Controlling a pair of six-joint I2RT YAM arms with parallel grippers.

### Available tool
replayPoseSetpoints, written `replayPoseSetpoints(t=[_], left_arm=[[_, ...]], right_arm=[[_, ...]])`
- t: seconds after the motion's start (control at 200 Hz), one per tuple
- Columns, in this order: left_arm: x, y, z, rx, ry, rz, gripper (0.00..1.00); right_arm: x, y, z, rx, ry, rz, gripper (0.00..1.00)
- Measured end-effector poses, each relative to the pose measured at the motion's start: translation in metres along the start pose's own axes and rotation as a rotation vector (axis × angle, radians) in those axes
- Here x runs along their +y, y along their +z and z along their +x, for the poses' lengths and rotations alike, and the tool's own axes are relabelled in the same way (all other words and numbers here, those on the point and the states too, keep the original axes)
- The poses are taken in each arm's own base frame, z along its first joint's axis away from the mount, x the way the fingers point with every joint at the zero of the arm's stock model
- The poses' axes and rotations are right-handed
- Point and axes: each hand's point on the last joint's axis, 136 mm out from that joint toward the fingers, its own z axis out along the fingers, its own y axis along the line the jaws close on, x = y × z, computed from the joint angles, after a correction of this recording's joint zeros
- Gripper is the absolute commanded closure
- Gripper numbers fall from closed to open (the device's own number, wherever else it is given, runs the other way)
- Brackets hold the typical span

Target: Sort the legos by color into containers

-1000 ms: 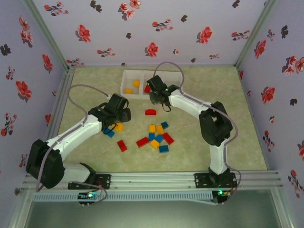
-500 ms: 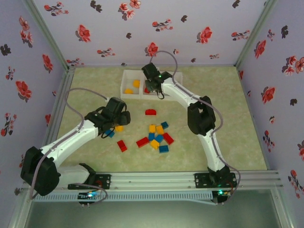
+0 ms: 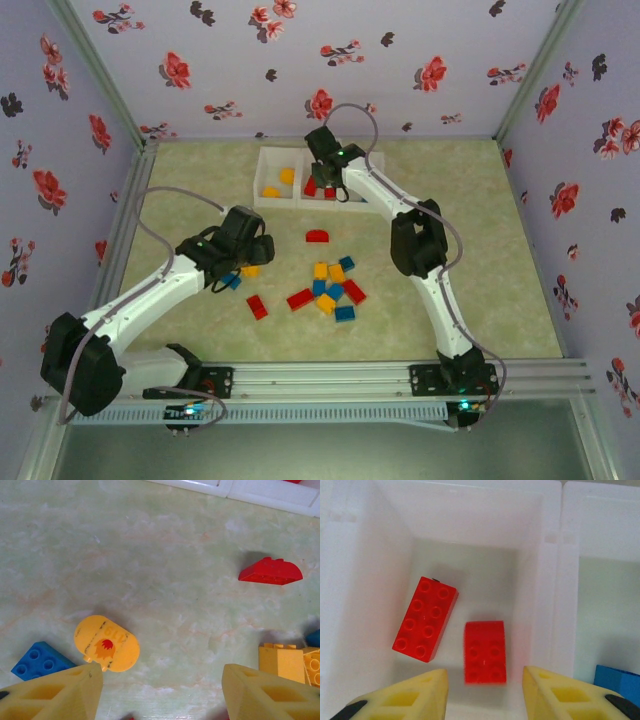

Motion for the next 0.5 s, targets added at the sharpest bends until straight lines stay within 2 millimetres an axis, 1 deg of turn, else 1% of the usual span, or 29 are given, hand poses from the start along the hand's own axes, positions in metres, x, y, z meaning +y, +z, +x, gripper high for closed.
replayPoseSetpoints(t=[0.145,0.295,0.4,0.5], left_arm=[[0.001,0.000,0.002,0.006,0.002,-0.004,0.33],[0.000,0.002,0.003,0.012,0.008,-0.004,0.30],[-0.005,0.010,0.012,0.050,0.033,-0.014,0.29],[-0.017,0.021,0.019,0.090,0.067,-0.016,0.28]], right_arm=[[0.001,-0.002,-0.002,-0.001,0.001,-0.007,0.54],[0.000,-0.002,0.002,0.009,-0.002,-0.004,0.54],[-0.005,-0.007,0.012,0.024,-0.006,-0.003,0.53],[-0.013,-0.022,0.025,0.034,-0.008,-0.011,0.53]])
